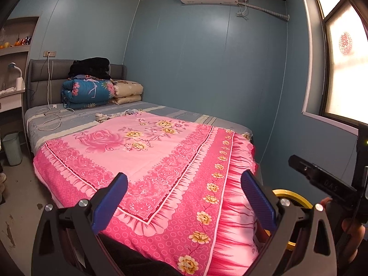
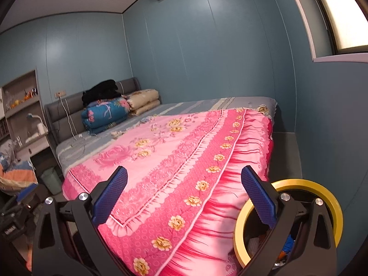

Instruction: Collect trash

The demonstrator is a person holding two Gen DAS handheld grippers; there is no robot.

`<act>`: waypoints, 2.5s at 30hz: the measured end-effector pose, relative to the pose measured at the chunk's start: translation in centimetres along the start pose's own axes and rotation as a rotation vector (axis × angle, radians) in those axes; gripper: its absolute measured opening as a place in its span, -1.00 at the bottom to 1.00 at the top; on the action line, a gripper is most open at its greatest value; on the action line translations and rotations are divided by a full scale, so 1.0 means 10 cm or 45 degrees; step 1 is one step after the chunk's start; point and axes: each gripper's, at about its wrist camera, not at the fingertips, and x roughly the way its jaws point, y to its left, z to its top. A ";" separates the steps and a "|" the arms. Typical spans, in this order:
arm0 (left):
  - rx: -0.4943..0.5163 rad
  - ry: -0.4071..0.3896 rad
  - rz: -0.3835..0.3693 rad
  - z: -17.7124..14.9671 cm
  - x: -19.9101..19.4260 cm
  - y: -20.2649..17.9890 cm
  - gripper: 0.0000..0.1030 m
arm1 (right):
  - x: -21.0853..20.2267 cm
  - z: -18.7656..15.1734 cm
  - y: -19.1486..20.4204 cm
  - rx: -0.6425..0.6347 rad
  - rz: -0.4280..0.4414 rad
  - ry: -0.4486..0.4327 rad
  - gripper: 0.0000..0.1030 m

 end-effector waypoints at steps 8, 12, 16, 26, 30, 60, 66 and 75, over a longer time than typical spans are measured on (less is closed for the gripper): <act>0.014 -0.037 0.028 -0.10 -0.09 -0.06 0.84 | -0.01 -0.14 -0.09 0.055 -0.024 0.030 0.85; 0.035 -0.048 0.025 -0.13 -0.12 -0.14 0.84 | 0.00 -0.16 -0.13 0.075 -0.027 0.035 0.85; 0.055 -0.054 0.022 -0.15 -0.14 -0.19 0.84 | 0.00 -0.19 -0.14 0.076 -0.033 0.017 0.85; 0.050 -0.044 0.025 -0.14 -0.15 -0.19 0.84 | 0.04 -0.19 -0.14 0.085 -0.023 0.043 0.85; 0.050 -0.040 0.022 -0.13 -0.14 -0.20 0.84 | 0.04 -0.19 -0.14 0.086 -0.023 0.045 0.85; 0.038 -0.013 0.001 -0.17 -0.11 -0.21 0.84 | 0.08 -0.27 -0.17 0.101 -0.032 0.074 0.85; 0.037 -0.009 -0.002 -0.18 -0.11 -0.21 0.84 | 0.08 -0.29 -0.17 0.103 -0.034 0.078 0.85; 0.038 -0.003 -0.009 -0.18 -0.11 -0.22 0.84 | 0.10 -0.32 -0.19 0.108 -0.036 0.083 0.85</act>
